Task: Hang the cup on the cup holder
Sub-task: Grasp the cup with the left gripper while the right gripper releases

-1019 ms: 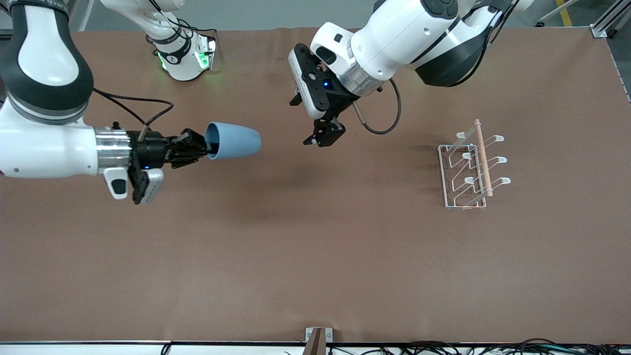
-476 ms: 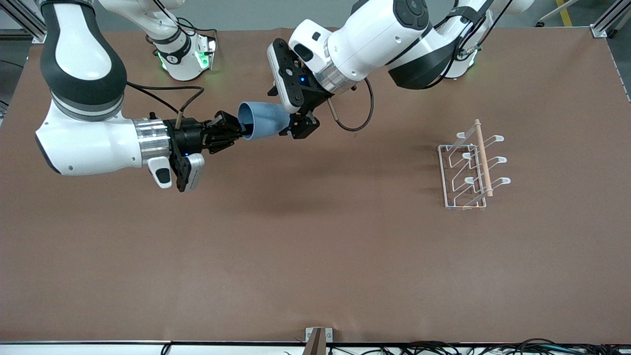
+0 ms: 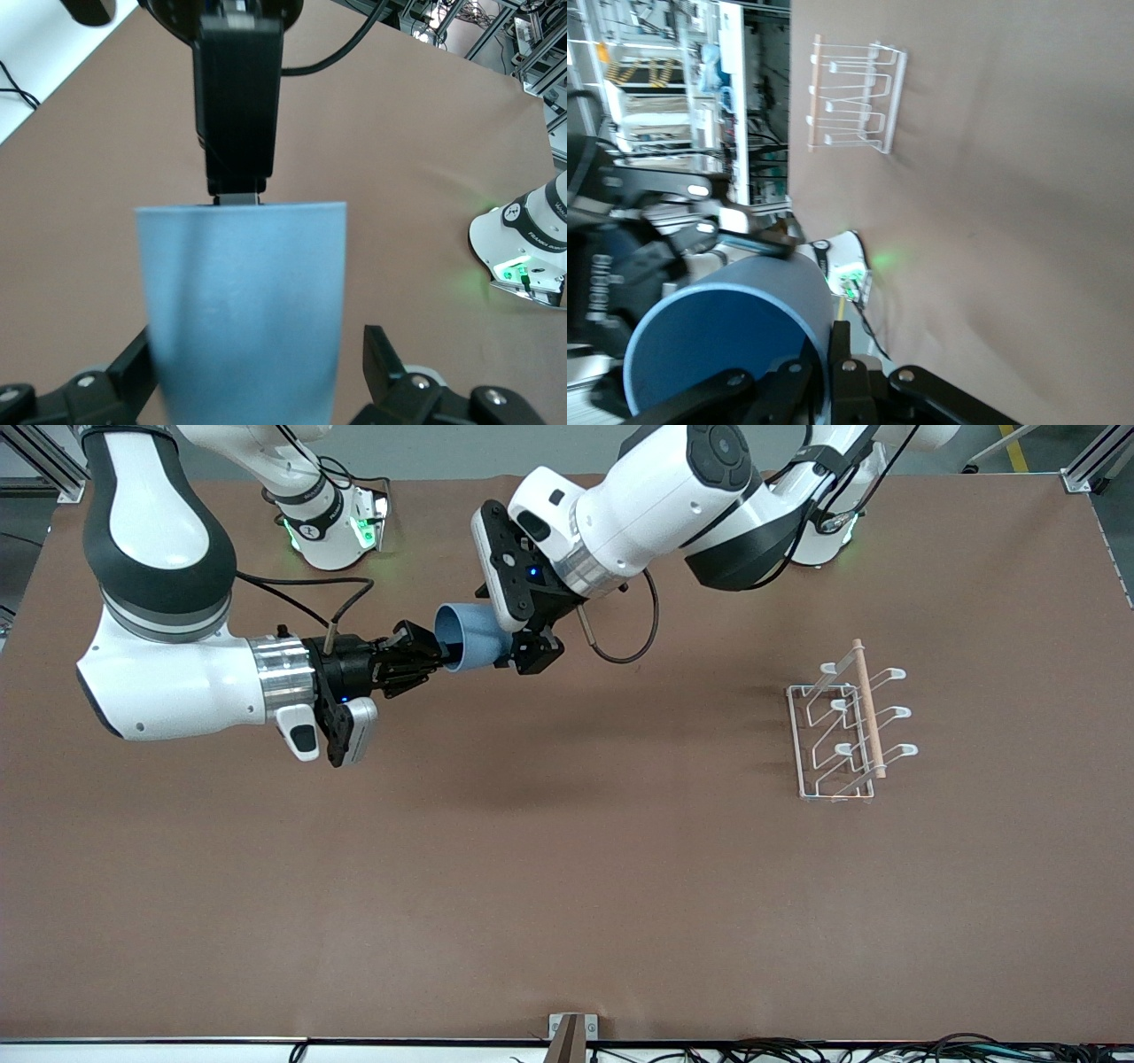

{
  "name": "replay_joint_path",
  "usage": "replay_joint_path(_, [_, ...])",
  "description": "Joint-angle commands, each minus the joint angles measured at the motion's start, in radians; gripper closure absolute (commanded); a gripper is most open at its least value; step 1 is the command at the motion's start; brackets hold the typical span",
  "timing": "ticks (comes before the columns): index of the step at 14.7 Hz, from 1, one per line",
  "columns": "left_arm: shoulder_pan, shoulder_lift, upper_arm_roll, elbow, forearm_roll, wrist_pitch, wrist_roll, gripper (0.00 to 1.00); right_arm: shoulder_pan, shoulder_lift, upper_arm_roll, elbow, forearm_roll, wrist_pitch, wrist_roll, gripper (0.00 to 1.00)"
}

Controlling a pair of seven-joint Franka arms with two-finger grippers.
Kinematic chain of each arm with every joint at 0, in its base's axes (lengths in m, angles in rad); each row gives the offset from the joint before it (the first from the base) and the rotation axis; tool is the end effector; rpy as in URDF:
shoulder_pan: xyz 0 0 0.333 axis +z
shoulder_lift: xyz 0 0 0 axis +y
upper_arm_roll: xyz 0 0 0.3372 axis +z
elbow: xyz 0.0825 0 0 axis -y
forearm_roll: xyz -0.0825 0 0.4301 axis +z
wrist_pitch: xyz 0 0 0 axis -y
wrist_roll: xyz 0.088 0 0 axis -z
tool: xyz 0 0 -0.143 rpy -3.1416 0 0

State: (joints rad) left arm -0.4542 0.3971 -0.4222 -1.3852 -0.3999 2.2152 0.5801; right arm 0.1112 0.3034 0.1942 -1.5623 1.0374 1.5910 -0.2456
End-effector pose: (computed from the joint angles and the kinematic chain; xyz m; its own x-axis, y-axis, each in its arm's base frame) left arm 0.5227 -0.5777 0.5403 0.3518 -0.7285 0.5878 -0.9357 -0.2570 0.2415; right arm 0.6177 0.3062 0.4994 0.9164 0.3957 -0.0604 0.1260 -0.4285 -0.8947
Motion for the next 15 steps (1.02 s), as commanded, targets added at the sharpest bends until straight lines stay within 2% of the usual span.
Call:
replay_joint_path(1, [-0.014,0.035,0.0,0.02,-0.004,0.024,0.023,0.1,0.015,-0.007,-0.007,-0.007,0.061,0.009,-0.011,0.96])
replay_joint_path(2, [-0.015,0.037,0.002,0.02,0.007,0.024,0.039,0.2,0.015,-0.007,-0.007,-0.007,0.061,0.009,-0.011,0.96])
replay_joint_path(4, [-0.012,0.042,0.002,0.02,0.039,0.024,0.041,0.51,0.016,-0.007,-0.007,-0.007,0.059,0.007,-0.011,0.96])
replay_joint_path(5, [-0.012,0.037,0.005,0.02,0.056,0.021,0.038,0.64,0.015,-0.007,-0.007,-0.007,0.059,0.007,-0.012,0.96])
replay_joint_path(6, [-0.005,0.033,0.006,0.02,0.087,0.011,0.038,0.69,0.015,-0.007,-0.007,-0.007,0.059,0.007,-0.012,0.96])
replay_joint_path(8, [0.009,0.029,0.01,0.021,0.151,-0.043,0.038,0.68,0.013,-0.007,-0.007,-0.007,0.059,0.006,-0.009,0.94])
replay_joint_path(9, [0.015,0.019,0.01,0.021,0.188,-0.104,0.038,0.69,0.012,-0.007,-0.009,-0.007,0.059,0.004,-0.008,0.9])
replay_joint_path(10, [0.02,0.014,0.011,0.023,0.219,-0.159,0.038,0.68,0.008,-0.009,-0.009,-0.007,0.059,0.003,-0.006,0.62])
replay_joint_path(11, [0.04,0.009,0.01,0.021,0.257,-0.208,0.038,0.68,0.004,-0.009,-0.012,-0.005,0.053,0.003,-0.001,0.01])
replay_joint_path(13, [0.078,-0.006,0.01,0.02,0.335,-0.296,0.044,0.68,-0.004,-0.012,-0.025,-0.007,0.026,0.003,0.002,0.0])
replay_joint_path(15, [0.086,-0.014,0.01,0.021,0.39,-0.389,0.043,0.68,-0.01,-0.02,-0.039,-0.007,-0.099,0.017,0.008,0.0])
